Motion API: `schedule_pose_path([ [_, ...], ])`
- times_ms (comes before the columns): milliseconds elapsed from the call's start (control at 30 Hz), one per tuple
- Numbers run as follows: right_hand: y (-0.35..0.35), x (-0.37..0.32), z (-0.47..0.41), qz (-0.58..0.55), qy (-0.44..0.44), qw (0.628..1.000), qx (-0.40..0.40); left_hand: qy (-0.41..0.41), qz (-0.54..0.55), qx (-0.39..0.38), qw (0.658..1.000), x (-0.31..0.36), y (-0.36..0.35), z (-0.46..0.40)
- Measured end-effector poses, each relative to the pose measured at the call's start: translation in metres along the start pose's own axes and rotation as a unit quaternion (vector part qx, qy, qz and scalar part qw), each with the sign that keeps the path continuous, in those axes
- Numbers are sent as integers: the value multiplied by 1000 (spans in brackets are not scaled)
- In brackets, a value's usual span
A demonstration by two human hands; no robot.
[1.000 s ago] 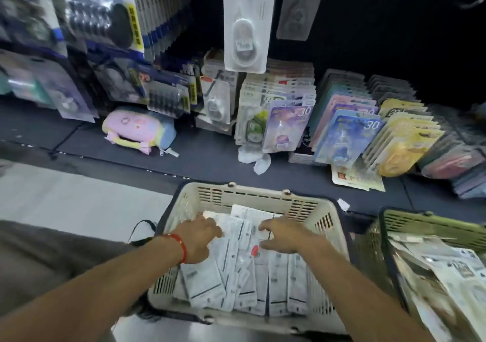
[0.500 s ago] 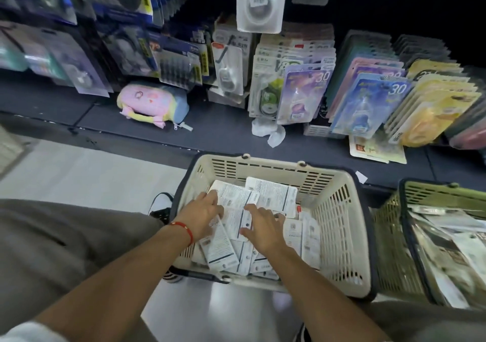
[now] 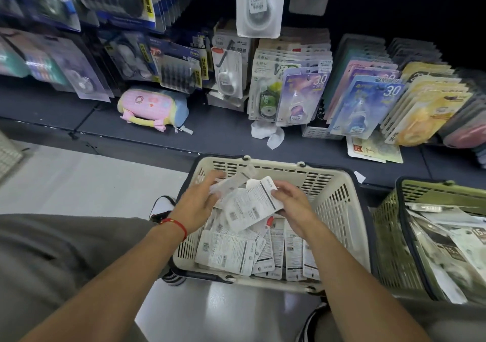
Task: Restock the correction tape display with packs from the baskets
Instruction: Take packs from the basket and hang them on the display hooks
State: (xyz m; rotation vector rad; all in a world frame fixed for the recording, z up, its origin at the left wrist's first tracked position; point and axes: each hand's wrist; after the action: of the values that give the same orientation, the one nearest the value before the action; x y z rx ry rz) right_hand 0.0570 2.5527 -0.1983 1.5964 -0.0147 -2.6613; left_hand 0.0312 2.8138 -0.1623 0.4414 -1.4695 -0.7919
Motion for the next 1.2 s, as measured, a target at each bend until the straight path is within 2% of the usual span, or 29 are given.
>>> schedule_pose_path([
  [67,3,-3,2,9,19,1000,-17,16,30,13,999,3,-9,1],
  [167,1,-11,4,27,33,999,6,38,128,21,991,6,-19,1],
  [300,-13,-18,5,21,18,999,39,48,173,-15,984,13,-30,5],
  [467,-20,-24,9,-24,40,999,-20,93,261,-29,960,16,-35,5],
  [633,0,-37,12,56,103,993,-26,137,301,17,944,11,-15,-1],
  [700,8,-42,13,21,121,990,-74,168,320,-17,932,15,-11,-2],
  [767,7,-43,14,-10,132,985,-107,227,394,-75,887,21,-16,-2],
  [833,-3,-40,13,-2,146,985,-92,259,484,-131,825,25,-25,2],
  [933,-20,-30,16,-16,150,987,-56,234,592,-191,747,17,-37,8],
  [1033,-27,-26,19,-66,132,986,-73,231,664,-205,681,8,-35,13],
  [1100,-28,-27,20,-101,121,984,-87,238,675,-223,662,5,-34,16],
  [1200,-30,-27,16,-104,124,982,-94,221,652,-279,670,4,-35,19],
])
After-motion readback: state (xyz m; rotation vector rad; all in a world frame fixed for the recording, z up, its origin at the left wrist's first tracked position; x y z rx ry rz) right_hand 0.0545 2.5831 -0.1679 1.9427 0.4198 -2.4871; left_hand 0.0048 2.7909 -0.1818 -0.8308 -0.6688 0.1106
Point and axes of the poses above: each hand's wrist, its own z-axis away from the middle knuckle, its own y-axis out of the back of the hand, x = y × z, and after that the axes turned 2 degrees about z, right-handed
